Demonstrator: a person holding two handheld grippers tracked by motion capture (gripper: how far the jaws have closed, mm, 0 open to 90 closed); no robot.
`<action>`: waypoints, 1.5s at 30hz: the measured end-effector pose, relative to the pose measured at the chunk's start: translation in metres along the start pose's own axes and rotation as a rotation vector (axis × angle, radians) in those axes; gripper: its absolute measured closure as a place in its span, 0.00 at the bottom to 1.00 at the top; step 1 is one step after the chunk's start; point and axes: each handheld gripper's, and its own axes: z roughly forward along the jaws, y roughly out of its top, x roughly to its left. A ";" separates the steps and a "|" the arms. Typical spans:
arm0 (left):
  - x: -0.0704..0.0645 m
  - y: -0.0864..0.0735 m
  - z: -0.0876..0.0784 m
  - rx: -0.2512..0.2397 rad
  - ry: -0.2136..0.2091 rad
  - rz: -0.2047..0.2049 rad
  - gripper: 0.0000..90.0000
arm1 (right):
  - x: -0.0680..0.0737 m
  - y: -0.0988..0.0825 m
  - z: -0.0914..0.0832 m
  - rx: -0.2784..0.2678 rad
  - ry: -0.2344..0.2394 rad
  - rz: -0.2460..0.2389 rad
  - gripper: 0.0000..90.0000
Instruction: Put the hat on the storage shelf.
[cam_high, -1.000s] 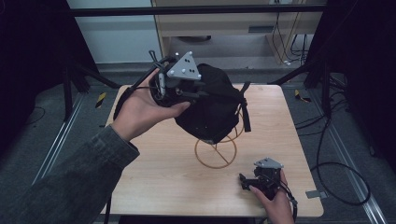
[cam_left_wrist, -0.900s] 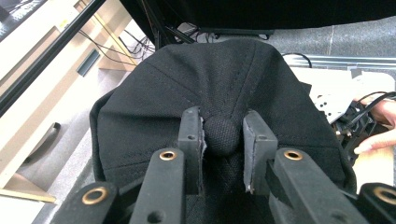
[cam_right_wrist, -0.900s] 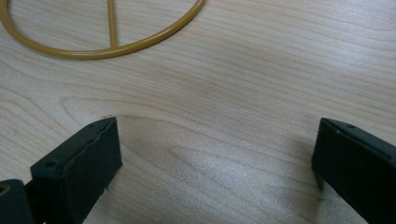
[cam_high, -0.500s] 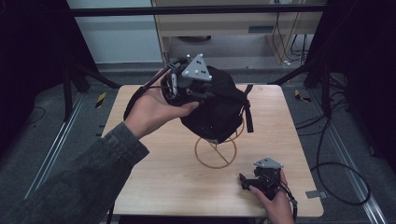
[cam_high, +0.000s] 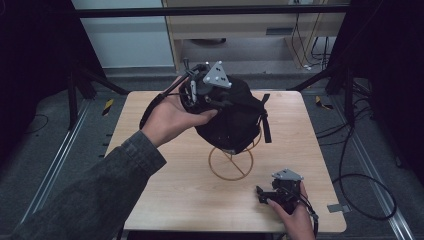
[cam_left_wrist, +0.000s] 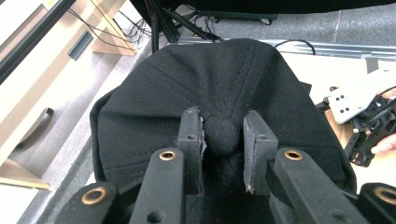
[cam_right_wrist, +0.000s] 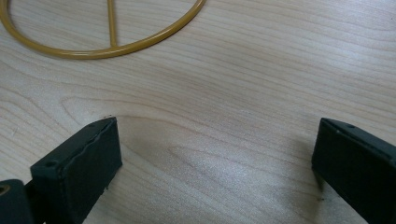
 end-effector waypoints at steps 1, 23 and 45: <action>0.000 0.000 0.002 0.001 -0.003 -0.002 0.80 | 0.000 0.000 0.000 0.000 0.000 0.000 0.02; -0.006 -0.011 0.049 0.062 -0.040 -0.027 0.79 | 0.000 0.000 0.000 0.000 0.002 0.004 0.02; -0.009 -0.019 0.062 0.061 -0.040 -0.047 0.75 | 0.000 0.000 0.000 -0.001 0.001 -0.001 0.02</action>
